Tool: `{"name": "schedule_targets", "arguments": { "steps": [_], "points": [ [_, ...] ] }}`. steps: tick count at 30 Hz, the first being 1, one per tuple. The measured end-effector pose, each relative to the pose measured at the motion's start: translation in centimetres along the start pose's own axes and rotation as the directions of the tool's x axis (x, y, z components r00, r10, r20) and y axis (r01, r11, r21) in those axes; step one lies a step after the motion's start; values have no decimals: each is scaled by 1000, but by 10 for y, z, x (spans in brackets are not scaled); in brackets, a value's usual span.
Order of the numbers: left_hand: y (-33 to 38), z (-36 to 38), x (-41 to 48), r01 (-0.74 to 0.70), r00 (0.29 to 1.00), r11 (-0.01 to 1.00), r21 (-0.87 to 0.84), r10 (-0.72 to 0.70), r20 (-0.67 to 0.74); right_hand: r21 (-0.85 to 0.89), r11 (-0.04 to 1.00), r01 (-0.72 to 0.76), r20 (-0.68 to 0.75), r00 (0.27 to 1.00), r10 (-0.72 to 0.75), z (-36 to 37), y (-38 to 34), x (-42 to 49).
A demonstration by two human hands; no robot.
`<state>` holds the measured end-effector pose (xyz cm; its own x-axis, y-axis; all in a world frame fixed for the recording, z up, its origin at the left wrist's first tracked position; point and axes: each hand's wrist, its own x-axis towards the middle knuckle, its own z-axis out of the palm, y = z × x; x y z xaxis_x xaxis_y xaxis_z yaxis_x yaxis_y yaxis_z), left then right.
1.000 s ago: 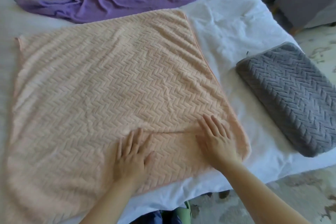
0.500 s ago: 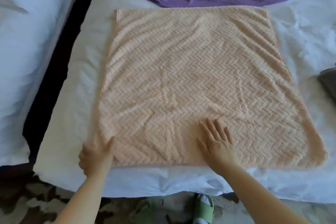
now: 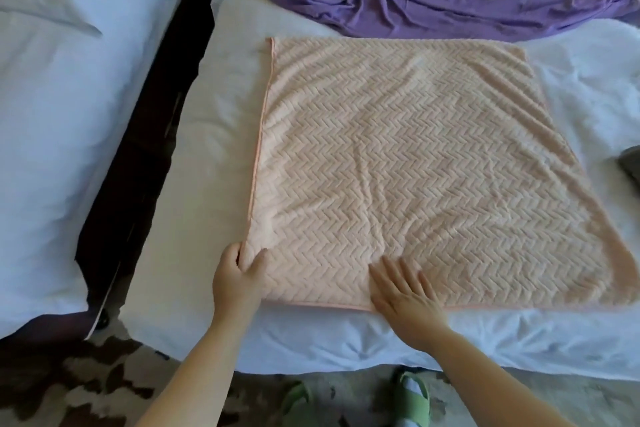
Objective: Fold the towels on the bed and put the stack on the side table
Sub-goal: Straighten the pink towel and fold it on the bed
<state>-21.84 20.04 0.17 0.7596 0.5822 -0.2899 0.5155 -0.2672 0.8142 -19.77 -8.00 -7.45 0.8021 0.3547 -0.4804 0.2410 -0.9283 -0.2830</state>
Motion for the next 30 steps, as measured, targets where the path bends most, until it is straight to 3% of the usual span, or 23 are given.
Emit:
{"name": "schedule_targets", "arguments": {
  "steps": [2,3,6,8,11,17,22,27,29,30],
  "points": [
    [23,3,-2,-69,997,996,-53,70,20,263,965,-17,3,1000,17,-20,-2,-3],
    [37,6,-3,-115,993,990,-79,117,32,466,883,-46,-35,997,70,-32,-1,-5],
    [83,30,-11,-256,957,959,-122,269,110,885,441,-151,-2,945,327,-73,10,-12],
    [114,56,-22,-305,919,934,-185,340,199,963,223,-154,56,919,391,-96,30,-14],
    [149,112,-39,-359,850,902,-241,422,314,988,76,-138,98,914,393,-128,75,-17],
    [187,259,-97,-440,732,877,-195,476,488,985,-72,-155,171,866,469,-162,208,-38],
    [191,371,-156,-513,613,849,-129,468,637,961,90,-262,165,803,572,-156,310,-55],
    [170,415,-184,-541,506,841,1,325,799,958,-15,-285,250,810,530,-144,347,-56],
    [163,412,-184,-514,512,858,3,305,803,957,0,-290,254,838,483,-141,349,-54],
    [161,407,-182,-513,549,858,4,324,771,954,48,-295,240,852,465,-139,349,-52]
  ]
}}
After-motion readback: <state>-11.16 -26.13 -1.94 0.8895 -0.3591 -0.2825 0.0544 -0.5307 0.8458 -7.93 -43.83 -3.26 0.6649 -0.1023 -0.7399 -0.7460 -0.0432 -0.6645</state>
